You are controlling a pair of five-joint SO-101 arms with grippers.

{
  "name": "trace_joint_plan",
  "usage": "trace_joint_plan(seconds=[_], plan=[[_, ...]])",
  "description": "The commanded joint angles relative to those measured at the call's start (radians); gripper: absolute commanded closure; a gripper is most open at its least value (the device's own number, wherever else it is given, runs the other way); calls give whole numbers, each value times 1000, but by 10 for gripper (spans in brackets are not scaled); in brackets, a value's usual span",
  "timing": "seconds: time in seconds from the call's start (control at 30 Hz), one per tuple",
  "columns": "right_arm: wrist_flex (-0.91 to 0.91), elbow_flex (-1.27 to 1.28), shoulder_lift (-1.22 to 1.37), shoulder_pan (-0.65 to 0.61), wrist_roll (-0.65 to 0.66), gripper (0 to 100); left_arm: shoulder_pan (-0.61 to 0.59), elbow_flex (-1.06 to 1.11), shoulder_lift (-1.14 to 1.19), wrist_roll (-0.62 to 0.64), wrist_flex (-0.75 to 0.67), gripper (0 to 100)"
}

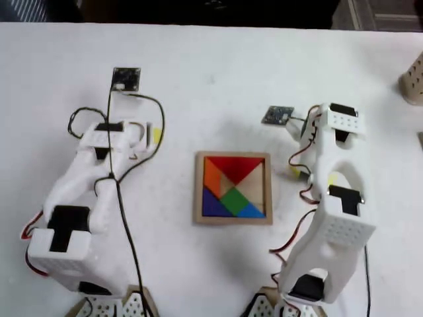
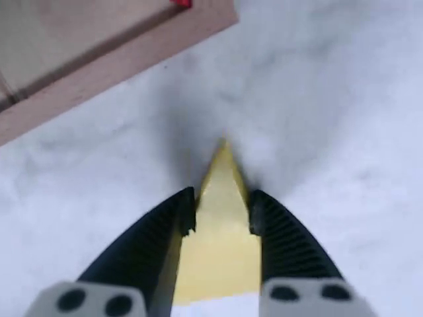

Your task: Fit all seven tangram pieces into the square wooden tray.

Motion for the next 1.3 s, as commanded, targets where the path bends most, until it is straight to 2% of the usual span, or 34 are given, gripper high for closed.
trace_joint_plan(seconds=[0.0, 0.23, 0.5, 0.8, 1.07, 1.27], plan=[[10, 2, 7, 19, -41, 958, -15, -46, -5, 8, 6, 714], [22, -14, -45, 33, -48, 946, -15, -46, -5, 8, 6, 714], [131, 31, -278, 94, -49, 705, -15, -46, -5, 8, 5, 714], [-114, 321, -346, 156, -49, 694, -15, -46, -5, 8, 5, 714], [-116, 279, -326, 179, -44, 693, -15, -46, -5, 8, 5, 714], [-122, 288, -321, 202, -41, 630, -15, -46, -4, 8, 5, 714]])
